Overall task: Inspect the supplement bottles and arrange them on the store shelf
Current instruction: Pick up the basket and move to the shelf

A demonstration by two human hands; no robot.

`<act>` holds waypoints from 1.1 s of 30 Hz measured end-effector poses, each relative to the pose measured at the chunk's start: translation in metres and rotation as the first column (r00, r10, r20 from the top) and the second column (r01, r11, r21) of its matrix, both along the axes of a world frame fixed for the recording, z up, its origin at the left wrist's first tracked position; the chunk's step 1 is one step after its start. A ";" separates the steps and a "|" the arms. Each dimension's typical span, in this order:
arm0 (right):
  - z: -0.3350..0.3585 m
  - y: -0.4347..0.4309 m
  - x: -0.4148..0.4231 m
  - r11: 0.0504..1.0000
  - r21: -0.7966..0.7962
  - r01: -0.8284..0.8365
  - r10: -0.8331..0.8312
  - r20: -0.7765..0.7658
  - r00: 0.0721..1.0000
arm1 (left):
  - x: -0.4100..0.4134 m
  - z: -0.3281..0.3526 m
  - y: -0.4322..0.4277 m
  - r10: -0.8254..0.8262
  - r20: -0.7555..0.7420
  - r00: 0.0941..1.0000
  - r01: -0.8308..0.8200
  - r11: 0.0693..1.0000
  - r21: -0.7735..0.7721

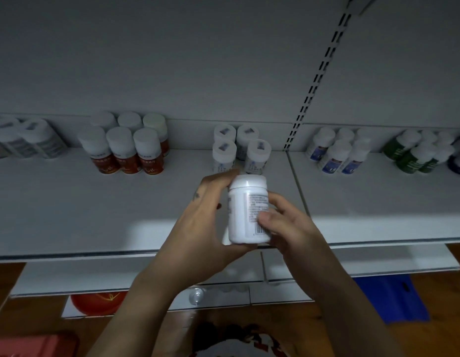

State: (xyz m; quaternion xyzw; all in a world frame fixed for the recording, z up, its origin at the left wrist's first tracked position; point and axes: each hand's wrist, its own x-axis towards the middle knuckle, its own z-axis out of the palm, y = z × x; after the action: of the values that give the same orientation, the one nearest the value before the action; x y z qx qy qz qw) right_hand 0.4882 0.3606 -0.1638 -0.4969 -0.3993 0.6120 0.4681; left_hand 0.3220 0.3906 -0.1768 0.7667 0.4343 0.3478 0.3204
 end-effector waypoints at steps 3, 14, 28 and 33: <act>-0.001 -0.001 -0.010 0.999 0.042 0.024 -0.030 0.142 0.989 | -0.004 -0.005 -0.002 0.005 -0.072 0.997 -0.002 0.999 0.039; 0.000 0.000 -0.017 0.999 0.034 -0.031 0.025 0.163 0.986 | -0.013 0.000 -0.001 -0.028 -0.069 0.997 0.031 0.999 0.032; -0.002 -0.010 -0.019 0.999 0.016 0.041 -0.043 0.168 0.985 | -0.013 -0.003 -0.005 -0.044 -0.092 0.995 0.052 0.995 0.083; -0.003 -0.013 -0.017 0.999 0.002 0.035 -0.035 0.002 0.999 | -0.016 -0.001 -0.011 -0.093 -0.072 0.993 0.097 0.994 0.043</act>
State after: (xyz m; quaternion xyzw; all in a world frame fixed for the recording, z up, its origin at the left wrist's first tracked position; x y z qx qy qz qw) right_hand 0.4714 0.3472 -0.1672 -0.5040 -0.3918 0.6026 0.4789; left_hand 0.3060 0.3797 -0.1780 0.8054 0.3999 0.3152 0.3033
